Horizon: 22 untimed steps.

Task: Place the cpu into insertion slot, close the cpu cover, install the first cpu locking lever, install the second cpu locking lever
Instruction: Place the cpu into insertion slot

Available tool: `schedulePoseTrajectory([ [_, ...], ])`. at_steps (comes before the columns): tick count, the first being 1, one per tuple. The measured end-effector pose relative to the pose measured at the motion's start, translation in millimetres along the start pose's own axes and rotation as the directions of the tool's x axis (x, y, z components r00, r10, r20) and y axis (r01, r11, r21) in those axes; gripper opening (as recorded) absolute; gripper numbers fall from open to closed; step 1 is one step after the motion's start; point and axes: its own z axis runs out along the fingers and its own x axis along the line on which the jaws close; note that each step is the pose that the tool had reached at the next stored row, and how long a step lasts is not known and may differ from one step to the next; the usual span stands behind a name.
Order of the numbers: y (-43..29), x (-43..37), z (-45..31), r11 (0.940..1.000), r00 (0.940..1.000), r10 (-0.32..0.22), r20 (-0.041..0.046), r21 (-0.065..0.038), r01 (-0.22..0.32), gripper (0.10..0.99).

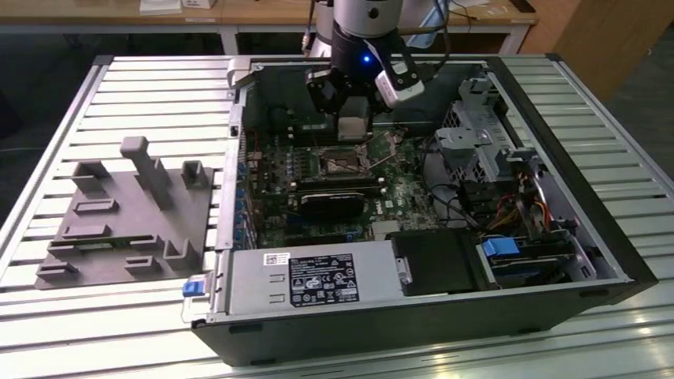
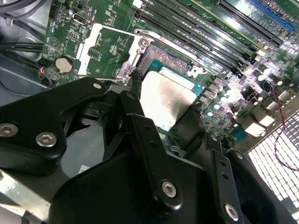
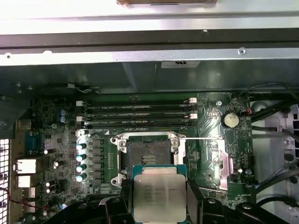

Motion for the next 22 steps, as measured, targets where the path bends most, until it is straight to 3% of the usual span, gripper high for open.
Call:
schedulePoseTrajectory([
  [6,-0.5,1.1,4.6,0.9995,0.9995,0.033,0.0031,0.001,-0.033,0.541],
  [11,-0.6,1.2,6.1,0.9935,0.9935,0.114,0.0106,0.002,-0.114,0.541],
  [16,-0.7,1.2,7.7,0.9791,0.9789,0.204,0.0190,0.001,-0.204,0.541],
  [22,-0.9,1.2,9.0,0.9537,0.9533,0.301,0.0285,0.000,-0.301,0.541],
])
